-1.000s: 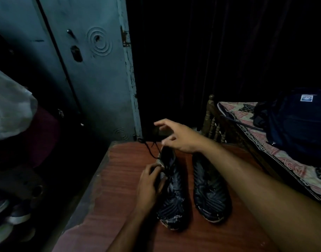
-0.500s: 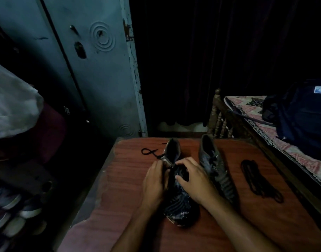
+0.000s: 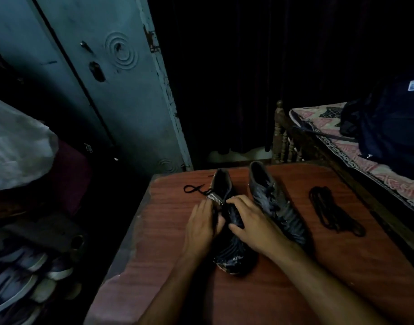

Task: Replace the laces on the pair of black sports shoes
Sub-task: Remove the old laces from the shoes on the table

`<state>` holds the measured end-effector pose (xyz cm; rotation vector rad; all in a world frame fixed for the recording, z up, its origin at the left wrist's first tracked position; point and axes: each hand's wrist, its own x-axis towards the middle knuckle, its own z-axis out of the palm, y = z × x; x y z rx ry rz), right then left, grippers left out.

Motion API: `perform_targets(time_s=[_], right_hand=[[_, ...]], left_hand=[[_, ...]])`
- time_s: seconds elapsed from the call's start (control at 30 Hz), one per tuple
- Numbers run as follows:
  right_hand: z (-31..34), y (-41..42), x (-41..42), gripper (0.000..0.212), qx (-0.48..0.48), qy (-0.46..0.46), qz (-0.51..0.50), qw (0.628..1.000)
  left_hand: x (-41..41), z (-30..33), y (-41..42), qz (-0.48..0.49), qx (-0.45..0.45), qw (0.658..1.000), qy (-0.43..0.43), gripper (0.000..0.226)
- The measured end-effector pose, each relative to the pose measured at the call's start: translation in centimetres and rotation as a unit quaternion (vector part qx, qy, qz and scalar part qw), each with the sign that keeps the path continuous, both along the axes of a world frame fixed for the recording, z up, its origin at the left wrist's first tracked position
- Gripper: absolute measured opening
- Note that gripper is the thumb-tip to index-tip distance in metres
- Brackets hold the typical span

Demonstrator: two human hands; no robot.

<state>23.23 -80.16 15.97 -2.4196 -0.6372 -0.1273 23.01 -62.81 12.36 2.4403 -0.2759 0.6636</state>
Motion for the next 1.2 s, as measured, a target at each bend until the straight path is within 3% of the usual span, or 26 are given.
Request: perform_targets(time_s=[0.13, 0.3, 0.43, 0.6, 0.9, 1.07, 1.2], right_hand=[[0.2, 1.0, -0.3, 0.058, -0.021, -0.032, -0.006, 0.999], [0.1, 2.3, -0.5, 0.031, 0.071, -0.009, -0.052, 0.996], [-1.0, 2.9, -0.5, 0.022, 0.122, -0.015, -0.067, 0.990], [-2.2, 3.8, 0.4, 0.027, 0.180, -0.027, -0.059, 0.982], [-3.4, 3.6, 1.5, 0.022, 0.218, -0.030, -0.043, 0.975], [-4.3, 3.5, 1.3, 0.021, 0.250, -0.014, -0.051, 0.967], [-4.0, 3.4, 1.2, 0.027, 0.248, -0.011, -0.049, 0.968]], left_hand=[[-0.6, 0.4, 0.0, -0.021, 0.028, 0.999, 0.000, 0.016], [-0.8, 1.2, -0.3, -0.022, 0.018, 1.000, -0.009, 0.008], [-1.0, 0.8, -0.4, 0.020, -0.045, 0.999, 0.003, 0.020], [-0.6, 0.8, 0.6, -0.006, -0.174, 0.985, 0.007, 0.031], [0.5, 0.0, 1.8, -0.022, -0.151, 0.988, -0.028, 0.015], [-0.4, 0.3, 2.0, -0.043, -0.213, 0.976, -0.016, 0.006], [-0.9, 0.9, 1.6, -0.085, -0.196, 0.976, -0.036, 0.005]])
